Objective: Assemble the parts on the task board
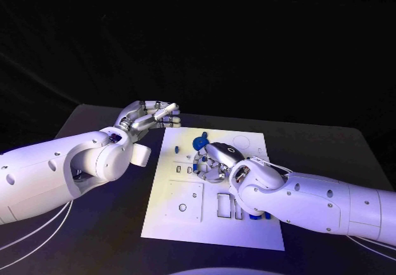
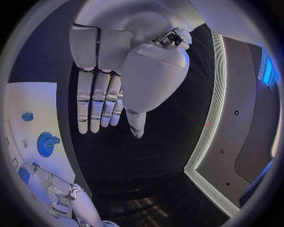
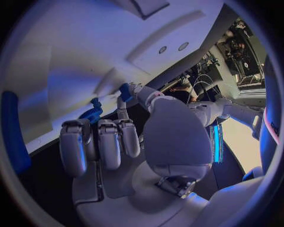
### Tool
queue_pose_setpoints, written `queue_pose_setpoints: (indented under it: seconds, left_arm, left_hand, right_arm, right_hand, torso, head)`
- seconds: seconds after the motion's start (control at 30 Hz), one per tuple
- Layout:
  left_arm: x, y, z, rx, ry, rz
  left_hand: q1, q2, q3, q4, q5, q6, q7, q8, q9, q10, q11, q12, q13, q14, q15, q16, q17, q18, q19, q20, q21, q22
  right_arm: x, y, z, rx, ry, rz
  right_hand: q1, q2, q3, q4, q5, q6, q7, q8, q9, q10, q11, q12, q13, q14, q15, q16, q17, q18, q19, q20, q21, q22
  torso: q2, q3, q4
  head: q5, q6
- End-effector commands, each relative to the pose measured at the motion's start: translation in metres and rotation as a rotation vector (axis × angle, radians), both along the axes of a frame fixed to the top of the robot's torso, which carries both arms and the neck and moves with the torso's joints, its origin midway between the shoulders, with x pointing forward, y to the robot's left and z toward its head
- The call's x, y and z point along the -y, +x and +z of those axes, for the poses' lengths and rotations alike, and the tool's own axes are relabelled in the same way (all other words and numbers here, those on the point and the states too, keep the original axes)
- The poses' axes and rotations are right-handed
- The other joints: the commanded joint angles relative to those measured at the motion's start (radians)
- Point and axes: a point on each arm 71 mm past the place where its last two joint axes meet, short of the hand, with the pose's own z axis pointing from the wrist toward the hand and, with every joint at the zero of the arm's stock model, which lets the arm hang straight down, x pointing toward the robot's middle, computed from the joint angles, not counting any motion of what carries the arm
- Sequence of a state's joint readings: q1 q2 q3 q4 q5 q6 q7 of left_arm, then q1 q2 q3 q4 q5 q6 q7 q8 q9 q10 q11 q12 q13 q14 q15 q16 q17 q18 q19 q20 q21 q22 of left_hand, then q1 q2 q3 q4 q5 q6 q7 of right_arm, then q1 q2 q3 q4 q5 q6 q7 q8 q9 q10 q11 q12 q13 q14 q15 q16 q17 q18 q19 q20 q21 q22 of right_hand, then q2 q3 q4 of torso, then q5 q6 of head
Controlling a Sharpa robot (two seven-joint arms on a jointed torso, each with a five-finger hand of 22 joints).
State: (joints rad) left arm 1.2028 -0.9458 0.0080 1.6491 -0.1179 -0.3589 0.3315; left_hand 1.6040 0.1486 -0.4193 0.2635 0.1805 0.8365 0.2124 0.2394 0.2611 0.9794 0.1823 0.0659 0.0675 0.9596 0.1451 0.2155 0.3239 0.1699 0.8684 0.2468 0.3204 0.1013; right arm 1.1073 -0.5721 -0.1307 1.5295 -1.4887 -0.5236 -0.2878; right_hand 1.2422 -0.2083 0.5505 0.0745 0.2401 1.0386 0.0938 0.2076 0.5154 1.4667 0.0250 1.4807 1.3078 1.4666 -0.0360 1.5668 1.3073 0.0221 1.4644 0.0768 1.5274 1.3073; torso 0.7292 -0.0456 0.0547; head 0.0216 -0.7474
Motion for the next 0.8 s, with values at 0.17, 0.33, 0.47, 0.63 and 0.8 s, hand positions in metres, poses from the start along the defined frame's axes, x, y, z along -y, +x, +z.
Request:
queue_pose_setpoints:
  seconds: [0.17, 0.33, 0.47, 0.63, 0.8]
  left_arm:
    - [0.0018, -0.0006, 0.0011, 0.003, -0.009, -0.015]
    - [0.0017, -0.0005, 0.0011, 0.002, -0.009, -0.015]
    - [0.0017, -0.0004, 0.0008, 0.0, -0.008, -0.016]
    - [0.0017, 0.0001, 0.0003, -0.005, -0.007, -0.018]
    - [0.0012, 0.0004, -0.0001, -0.008, -0.005, -0.017]
  left_hand:
    - [0.0, 0.009, -0.004, 0.0, -0.006, -0.009, 0.009, -0.006, 0.001, -0.007, 0.0, -0.002, 0.0, -0.008, -0.003, -0.007, 0.001, 0.008, -0.006, -0.001, -0.004, -0.001]
    - [0.0, 0.009, -0.004, 0.0, -0.006, -0.009, 0.009, -0.006, 0.001, -0.007, 0.0, -0.002, 0.0, -0.008, -0.003, -0.007, 0.001, 0.008, -0.006, -0.001, -0.004, -0.001]
    - [0.0, 0.009, -0.004, 0.0, -0.006, -0.009, 0.009, -0.006, 0.001, -0.007, 0.0, -0.002, 0.0, -0.008, -0.003, -0.007, 0.001, 0.008, -0.006, -0.001, -0.004, -0.001]
    - [0.0, 0.01, -0.005, -0.001, -0.006, -0.009, 0.009, -0.006, 0.002, -0.008, 0.0, -0.002, 0.0, -0.008, -0.002, -0.008, 0.002, 0.008, -0.006, -0.001, -0.005, -0.001]
    - [0.0, 0.01, -0.005, -0.001, -0.006, -0.009, 0.009, -0.006, 0.002, -0.008, 0.0, -0.002, 0.0, -0.008, -0.002, -0.008, 0.002, 0.008, -0.006, -0.001, -0.005, -0.001]
  right_arm:
    - [0.0006, -0.0012, -0.0052, -0.019, -0.035, 0.012]
    - [0.0004, -0.0013, -0.0052, -0.018, -0.034, 0.016]
    - [-0.0003, -0.0016, -0.005, -0.016, -0.032, 0.023]
    - [-0.0009, -0.0018, -0.0049, -0.016, -0.029, 0.029]
    - [-0.0001, -0.001, -0.0053, -0.017, -0.032, 0.025]
  right_hand:
    - [-0.013, -0.013, -0.005, 0.002, -0.004, -0.006, 0.005, -0.008, -0.003, 0.025, -0.003, -0.007, 0.166, 0.104, -0.004, 0.004, 0.263, -0.009, 0.074, -0.007, -0.006, 0.235]
    - [-0.017, -0.032, -0.013, -0.003, -0.007, -0.027, 0.014, -0.021, -0.01, 0.022, 0.004, -0.01, 0.164, 0.104, 0.002, 0.004, 0.263, -0.008, 0.073, -0.003, -0.008, 0.234]
    - [-0.023, -0.042, -0.022, -0.002, -0.013, -0.042, 0.021, -0.033, -0.017, 0.02, 0.011, -0.013, 0.161, 0.104, 0.007, 0.004, 0.263, -0.008, 0.072, 0.001, -0.01, 0.233]
    - [-0.029, -0.045, -0.03, 0.001, -0.021, -0.05, 0.024, -0.039, -0.022, 0.02, 0.014, -0.013, 0.161, 0.104, 0.011, 0.004, 0.263, -0.008, 0.071, 0.005, -0.011, 0.233]
    - [-0.029, -0.046, -0.031, 0.002, -0.021, -0.05, 0.025, -0.039, -0.023, 0.019, 0.015, -0.015, 0.16, 0.104, 0.011, 0.004, 0.263, -0.007, 0.071, 0.005, -0.012, 0.232]
  torso:
    - [0.0, 0.0003, 0.0002]
    - [0.0, 0.0002, 0.0001]
    - [0.0, 0.0006, 0.0002]
    - [0.0, 0.0007, 0.0015]
    - [0.0, 0.0003, 0.001]
  head:
    - [-0.001, -0.003]
    - [-0.001, -0.003]
    - [-0.001, -0.003]
    - [-0.002, -0.003]
    - [-0.002, -0.004]
